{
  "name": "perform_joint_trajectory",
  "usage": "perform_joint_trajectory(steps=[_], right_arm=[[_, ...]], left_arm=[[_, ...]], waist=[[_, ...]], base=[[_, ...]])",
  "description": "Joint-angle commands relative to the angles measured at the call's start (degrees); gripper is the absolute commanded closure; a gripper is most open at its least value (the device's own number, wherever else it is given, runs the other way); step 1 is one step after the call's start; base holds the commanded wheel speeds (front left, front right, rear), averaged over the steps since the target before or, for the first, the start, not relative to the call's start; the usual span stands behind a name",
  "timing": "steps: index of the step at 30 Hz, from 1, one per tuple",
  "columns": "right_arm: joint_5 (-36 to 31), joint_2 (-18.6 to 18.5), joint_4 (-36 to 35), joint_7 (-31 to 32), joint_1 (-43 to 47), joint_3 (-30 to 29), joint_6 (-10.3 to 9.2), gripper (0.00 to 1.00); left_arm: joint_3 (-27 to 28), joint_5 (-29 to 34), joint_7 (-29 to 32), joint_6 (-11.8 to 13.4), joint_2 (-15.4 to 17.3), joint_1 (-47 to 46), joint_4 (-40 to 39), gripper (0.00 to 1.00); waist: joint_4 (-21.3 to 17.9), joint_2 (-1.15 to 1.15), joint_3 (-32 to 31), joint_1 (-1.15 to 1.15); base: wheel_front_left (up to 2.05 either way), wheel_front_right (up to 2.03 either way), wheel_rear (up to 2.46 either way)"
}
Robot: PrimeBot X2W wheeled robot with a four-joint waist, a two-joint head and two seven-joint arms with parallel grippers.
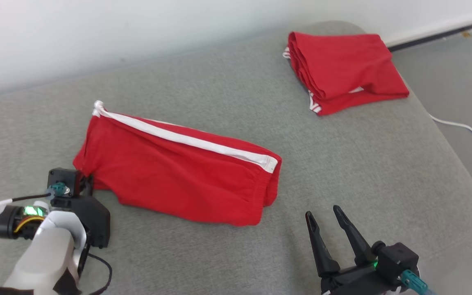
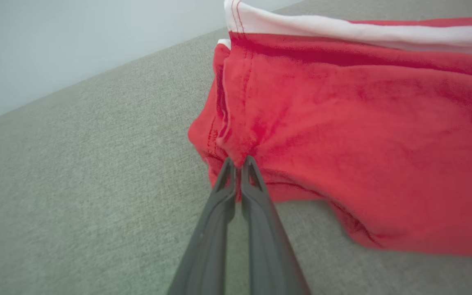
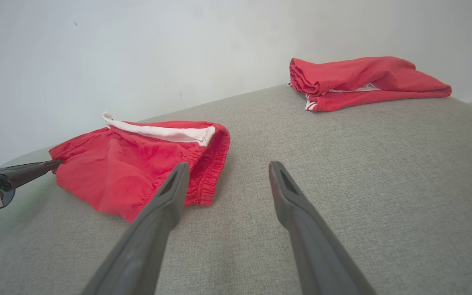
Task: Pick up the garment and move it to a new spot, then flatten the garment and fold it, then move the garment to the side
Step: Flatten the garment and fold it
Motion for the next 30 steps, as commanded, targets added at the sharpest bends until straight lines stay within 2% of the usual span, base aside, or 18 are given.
perform_joint_trajectory(steps=[1,9,13,24,30], right_arm=[[-0.12,-0.28,0.22,-0.02,0.95,0.03,-0.10,0.00],[-0.01,-0.22,0.68,-0.02,3.32,-1.68,-0.10,0.00],[-0.17,0.03,0.67,-0.02,4.43,-2.69,-0.10,0.00],[-0.42,0.41,1.01,-0.02,6.97,-5.17,-0.10,0.00],[-0.75,0.43,1.98,-0.02,6.81,-5.35,-0.10,0.00]], left_arm=[[0.58,-1.23,-0.57,-0.26,-0.34,1.53,-0.23,1.00],[3.25,-3.13,-1.20,0.77,-1.78,7.06,-4.70,1.00],[5.76,-3.52,-1.17,2.66,-2.04,12.60,-11.07,1.00],[11.66,-1.88,-1.20,7.76,-4.37,29.46,-30.50,1.00],[12.61,-1.78,-1.20,8.47,-5.79,34.43,-32.38,1.00]], waist=[[2.81,0.00,-2.78,0.00],[6.59,0.00,-5.30,0.00],[7.97,0.00,-5.92,0.00],[9.01,0.00,-7.35,0.00],[9.14,0.00,-7.71,0.00]], base=[[0.00,0.00,0.00],[0.00,0.00,0.00],[0.00,0.00,0.00],[0.00,0.00,0.00],[0.00,0.00,0.00]])
